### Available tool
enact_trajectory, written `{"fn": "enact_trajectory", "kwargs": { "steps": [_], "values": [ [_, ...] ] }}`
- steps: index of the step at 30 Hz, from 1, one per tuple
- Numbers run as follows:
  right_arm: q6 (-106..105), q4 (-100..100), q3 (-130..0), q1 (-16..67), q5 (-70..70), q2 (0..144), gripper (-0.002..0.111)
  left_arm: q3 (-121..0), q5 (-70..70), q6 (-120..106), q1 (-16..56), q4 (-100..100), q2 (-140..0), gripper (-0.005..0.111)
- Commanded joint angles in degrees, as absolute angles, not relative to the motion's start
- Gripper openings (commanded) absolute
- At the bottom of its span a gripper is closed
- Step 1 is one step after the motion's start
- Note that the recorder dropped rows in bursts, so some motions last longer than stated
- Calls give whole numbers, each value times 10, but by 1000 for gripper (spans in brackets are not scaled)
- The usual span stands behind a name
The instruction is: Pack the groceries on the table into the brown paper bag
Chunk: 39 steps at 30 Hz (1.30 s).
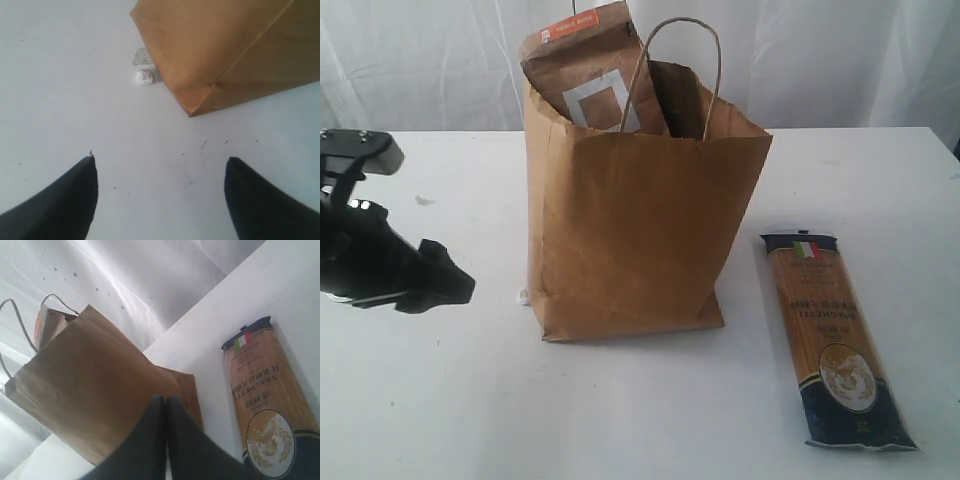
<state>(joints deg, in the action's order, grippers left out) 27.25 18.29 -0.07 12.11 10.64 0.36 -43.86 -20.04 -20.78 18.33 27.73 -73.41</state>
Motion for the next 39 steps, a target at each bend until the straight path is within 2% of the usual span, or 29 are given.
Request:
{"fn": "enact_trajectory", "kwargs": {
  "steps": [1,7,14,29,39],
  "values": [
    [268,181,0,119,103,0,0,-434,-133,-228,201,322,-790,72],
    [268,181,0,119,103,0,0,-434,-27,-225,201,331,-862,72],
    [268,181,0,119,103,0,0,-434,18,-225,201,330,-932,72],
    [268,181,0,119,103,0,0,-536,-61,-223,201,330,-984,72],
    [268,181,0,119,103,0,0,-567,-61,-223,201,330,-1031,72]
  ]
}}
